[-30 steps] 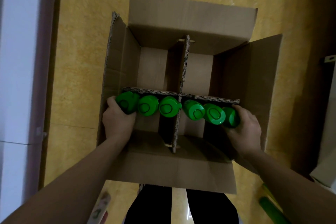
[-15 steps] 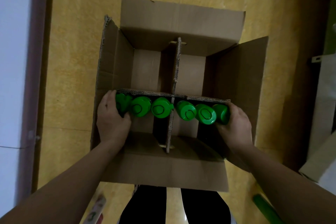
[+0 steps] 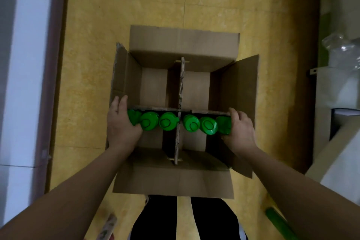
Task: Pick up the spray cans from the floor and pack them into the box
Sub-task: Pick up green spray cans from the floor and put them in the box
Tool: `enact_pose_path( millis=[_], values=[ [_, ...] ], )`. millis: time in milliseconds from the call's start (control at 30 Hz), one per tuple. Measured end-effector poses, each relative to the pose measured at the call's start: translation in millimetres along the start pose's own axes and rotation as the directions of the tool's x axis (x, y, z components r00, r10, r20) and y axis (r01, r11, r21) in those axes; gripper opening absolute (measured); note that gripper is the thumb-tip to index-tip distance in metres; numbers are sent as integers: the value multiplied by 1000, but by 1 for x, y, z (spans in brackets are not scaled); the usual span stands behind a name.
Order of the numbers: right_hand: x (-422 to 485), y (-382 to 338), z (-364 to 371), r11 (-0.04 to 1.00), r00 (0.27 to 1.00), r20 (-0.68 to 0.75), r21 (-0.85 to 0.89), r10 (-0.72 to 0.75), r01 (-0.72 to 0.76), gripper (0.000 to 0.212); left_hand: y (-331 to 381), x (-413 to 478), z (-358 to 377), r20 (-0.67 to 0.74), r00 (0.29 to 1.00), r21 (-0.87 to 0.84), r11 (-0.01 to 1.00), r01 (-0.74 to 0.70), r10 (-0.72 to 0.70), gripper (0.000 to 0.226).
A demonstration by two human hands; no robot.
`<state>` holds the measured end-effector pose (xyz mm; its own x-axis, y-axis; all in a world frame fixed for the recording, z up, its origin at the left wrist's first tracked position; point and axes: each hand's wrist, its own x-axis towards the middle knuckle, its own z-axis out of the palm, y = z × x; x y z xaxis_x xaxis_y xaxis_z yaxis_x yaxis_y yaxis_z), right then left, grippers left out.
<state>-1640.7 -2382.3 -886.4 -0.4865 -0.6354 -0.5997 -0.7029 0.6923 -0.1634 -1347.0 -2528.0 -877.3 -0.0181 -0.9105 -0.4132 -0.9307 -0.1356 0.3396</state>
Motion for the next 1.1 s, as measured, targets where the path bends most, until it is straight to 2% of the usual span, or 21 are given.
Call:
enact_pose_path(
  millis=[167,267,433,600,700,900,1000,1100],
  values=[
    [-14,-34,-76,998,999,-18,36,-42,43,109,59,-2,-66,-35,997,-42,997,-64,63,94],
    [-29,-55,-137,988,989,-106,102,-108,118,107,109,-11,-116,-64,989,-58,988,-141,137,91],
    [-62,-81,-246,979,949,-273,86,-157,187,102,191,-42,-212,-106,964,-79,965,-251,242,88],
    [-116,-102,-366,974,889,-420,46,-183,222,101,272,-90,-325,-167,897,-38,907,-420,408,85],
    [-163,-115,-442,969,825,-528,22,-199,248,98,323,-122,-394,-219,808,33,832,-554,547,84],
    [-271,-125,-577,962,681,-692,-79,-241,260,92,423,-180,-510,-343,554,108,618,-779,759,82],
    [-324,-118,-622,971,590,-776,-116,-220,210,92,468,-209,-548,-359,403,165,482,-861,842,82],
    [-375,-97,-645,989,528,-838,-90,-137,115,93,504,-242,-561,-333,263,163,330,-930,905,79]
  ],
)
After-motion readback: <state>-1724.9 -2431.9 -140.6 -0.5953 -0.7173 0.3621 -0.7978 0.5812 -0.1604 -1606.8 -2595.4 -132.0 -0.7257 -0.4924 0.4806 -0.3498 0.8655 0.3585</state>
